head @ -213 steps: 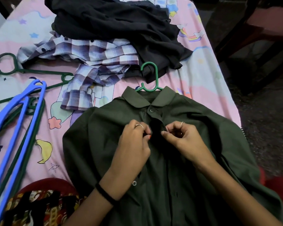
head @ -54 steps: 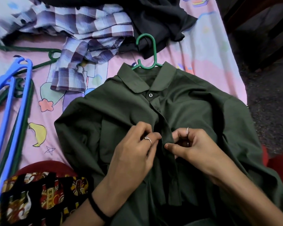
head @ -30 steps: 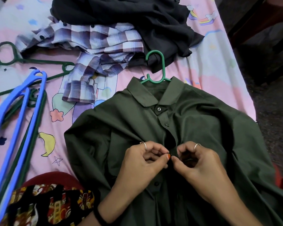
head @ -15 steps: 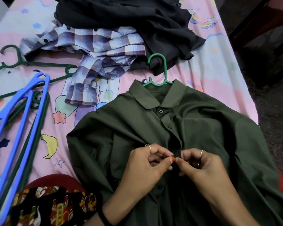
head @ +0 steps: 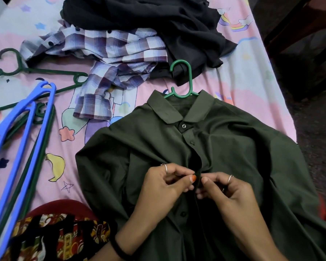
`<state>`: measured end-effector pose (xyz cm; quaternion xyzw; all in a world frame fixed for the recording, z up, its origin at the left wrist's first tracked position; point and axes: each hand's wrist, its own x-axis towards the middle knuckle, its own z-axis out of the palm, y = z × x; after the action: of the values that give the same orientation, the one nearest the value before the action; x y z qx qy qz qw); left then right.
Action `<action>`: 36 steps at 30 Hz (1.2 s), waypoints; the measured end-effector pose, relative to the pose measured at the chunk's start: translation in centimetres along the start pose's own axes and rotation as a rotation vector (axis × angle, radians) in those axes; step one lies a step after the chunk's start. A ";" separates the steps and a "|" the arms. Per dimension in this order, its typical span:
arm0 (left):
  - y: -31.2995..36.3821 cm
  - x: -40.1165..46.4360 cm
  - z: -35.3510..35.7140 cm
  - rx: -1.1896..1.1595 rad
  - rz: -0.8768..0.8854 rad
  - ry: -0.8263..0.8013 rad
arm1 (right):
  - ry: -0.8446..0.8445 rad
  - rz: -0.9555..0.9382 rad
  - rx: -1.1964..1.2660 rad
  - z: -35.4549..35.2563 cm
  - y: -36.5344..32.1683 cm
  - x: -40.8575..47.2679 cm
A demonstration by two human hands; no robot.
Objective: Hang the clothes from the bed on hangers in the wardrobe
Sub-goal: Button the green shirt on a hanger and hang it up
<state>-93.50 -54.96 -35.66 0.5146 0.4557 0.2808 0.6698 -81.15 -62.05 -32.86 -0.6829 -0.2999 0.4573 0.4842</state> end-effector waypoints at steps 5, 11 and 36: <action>-0.3 0.1 0.2 0.100 0.040 0.031 | 0.060 0.030 0.029 0.1 0.7 0.6; -0.8 -0.2 0.7 0.224 0.116 0.041 | 0.107 -0.021 -0.099 0.4 1.6 0.6; -0.7 -3.2 2.4 0.370 0.125 0.255 | 0.170 -0.029 -0.160 0.3 2.5 -0.1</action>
<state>-92.79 -58.91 -35.17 0.6162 0.5477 0.2962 0.4822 -81.53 -62.91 -35.14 -0.7512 -0.3032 0.3653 0.4586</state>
